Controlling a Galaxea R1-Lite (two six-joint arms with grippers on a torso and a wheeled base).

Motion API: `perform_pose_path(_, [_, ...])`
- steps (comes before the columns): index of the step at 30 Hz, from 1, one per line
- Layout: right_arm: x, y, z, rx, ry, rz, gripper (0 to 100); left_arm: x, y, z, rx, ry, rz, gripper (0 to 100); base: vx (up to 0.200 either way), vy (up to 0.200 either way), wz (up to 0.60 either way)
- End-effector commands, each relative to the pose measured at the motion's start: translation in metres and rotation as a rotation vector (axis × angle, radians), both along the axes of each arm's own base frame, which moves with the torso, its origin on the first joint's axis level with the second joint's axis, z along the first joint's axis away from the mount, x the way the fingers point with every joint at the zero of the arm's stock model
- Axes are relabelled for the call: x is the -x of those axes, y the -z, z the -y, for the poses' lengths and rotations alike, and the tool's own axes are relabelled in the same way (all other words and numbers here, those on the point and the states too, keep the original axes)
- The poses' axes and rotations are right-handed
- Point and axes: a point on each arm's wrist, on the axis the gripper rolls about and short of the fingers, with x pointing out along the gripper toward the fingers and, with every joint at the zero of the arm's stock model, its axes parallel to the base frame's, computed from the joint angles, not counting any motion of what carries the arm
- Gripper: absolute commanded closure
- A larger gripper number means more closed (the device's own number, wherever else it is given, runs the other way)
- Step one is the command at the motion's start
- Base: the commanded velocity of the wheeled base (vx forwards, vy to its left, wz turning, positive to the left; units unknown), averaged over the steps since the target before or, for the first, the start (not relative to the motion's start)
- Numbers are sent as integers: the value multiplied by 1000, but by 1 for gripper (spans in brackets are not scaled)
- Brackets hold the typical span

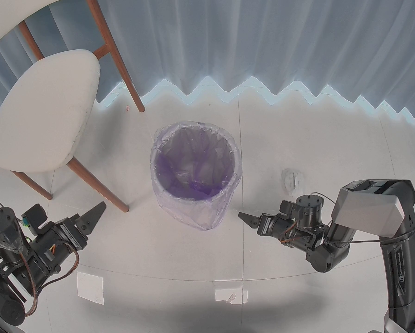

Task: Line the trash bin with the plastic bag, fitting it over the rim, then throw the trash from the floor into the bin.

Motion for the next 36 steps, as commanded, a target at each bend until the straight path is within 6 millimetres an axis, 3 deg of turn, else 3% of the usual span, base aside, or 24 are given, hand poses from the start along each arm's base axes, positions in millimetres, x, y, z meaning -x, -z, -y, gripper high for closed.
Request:
perform_pose_path(1, [-28,16,-16,15,-15,-5,0,21,-11,-14,63,-144,69,0,0,0,0])
perform_pose_path(3, [-29,16,-16,16,-15,-2,0,21,-11,-14,67,-146,70,0,0,0,0])
perform_pose_path(6, [-47,13,-24,-1,4,49,0,28,-18,-16,112,-169,107,0,0,0,0])
perform_pose_path(20, [-76,8,-38,-9,6,63,0,27,-18,-17,108,-184,104,0,0,0,0])
perform_pose_path(26, [-92,18,-40,2,49,70,0,27,-18,-18,107,-189,103,0,0,0,0])
perform_pose_path(27, [-93,19,-40,1,52,74,100,27,-18,-18,107,-189,103,0,0,0,0])
perform_pose_path(36, [-97,28,-33,10,70,53,100,27,-18,-18,107,-189,103,0,0,0,0])
